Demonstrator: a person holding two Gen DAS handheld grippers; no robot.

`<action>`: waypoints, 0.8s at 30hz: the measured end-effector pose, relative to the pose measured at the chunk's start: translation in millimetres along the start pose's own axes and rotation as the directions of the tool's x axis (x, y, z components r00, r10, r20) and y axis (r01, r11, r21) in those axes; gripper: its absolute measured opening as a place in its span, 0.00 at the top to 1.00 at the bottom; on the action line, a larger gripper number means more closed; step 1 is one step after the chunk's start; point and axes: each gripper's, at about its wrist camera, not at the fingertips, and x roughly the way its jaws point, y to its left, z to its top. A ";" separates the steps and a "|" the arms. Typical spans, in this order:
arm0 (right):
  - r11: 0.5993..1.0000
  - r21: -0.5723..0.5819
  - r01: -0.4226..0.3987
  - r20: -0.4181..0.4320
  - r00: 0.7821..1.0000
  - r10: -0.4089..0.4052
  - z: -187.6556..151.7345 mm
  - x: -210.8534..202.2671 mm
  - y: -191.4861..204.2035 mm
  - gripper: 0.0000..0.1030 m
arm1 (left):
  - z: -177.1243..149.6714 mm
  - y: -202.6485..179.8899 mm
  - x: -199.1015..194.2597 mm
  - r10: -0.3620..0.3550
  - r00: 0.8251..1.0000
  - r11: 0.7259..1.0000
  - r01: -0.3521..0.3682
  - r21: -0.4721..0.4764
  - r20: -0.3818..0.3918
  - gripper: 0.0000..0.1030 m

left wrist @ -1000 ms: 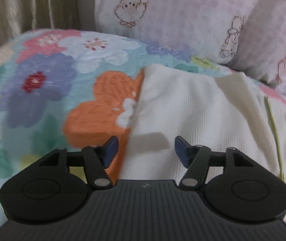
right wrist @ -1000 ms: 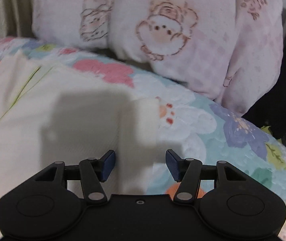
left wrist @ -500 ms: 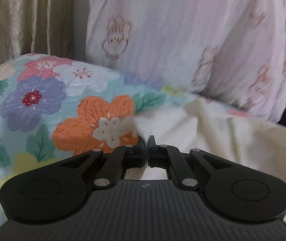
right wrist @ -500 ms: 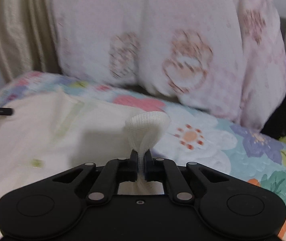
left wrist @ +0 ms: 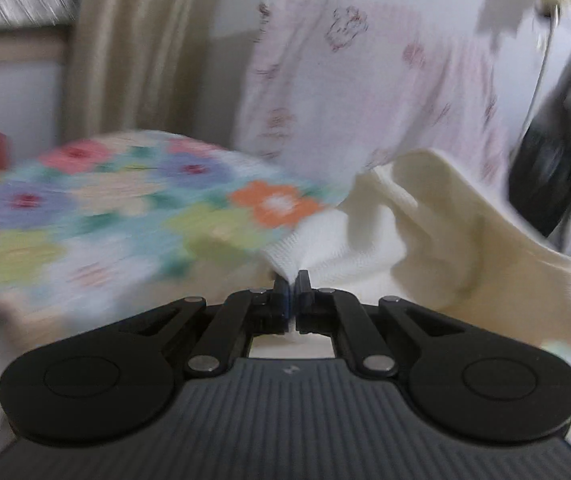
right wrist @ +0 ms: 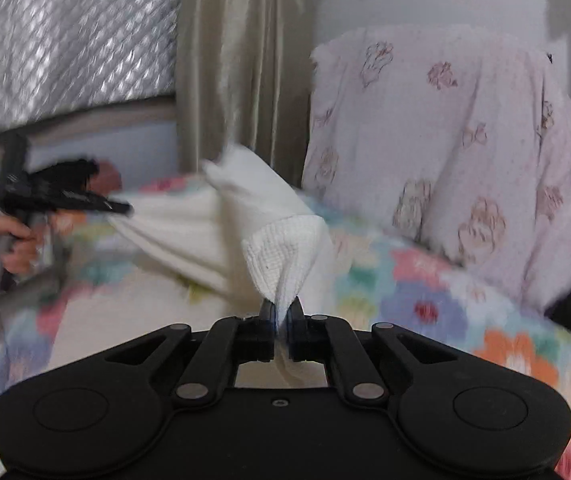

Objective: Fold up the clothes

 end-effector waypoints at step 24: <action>0.785 0.585 0.205 -0.327 0.945 -0.003 -100.1 -9.3 -30.3 0.70 | -59.6 59.5 -35.6 0.007 0.980 0.945 -0.071 -0.318 -0.198 0.93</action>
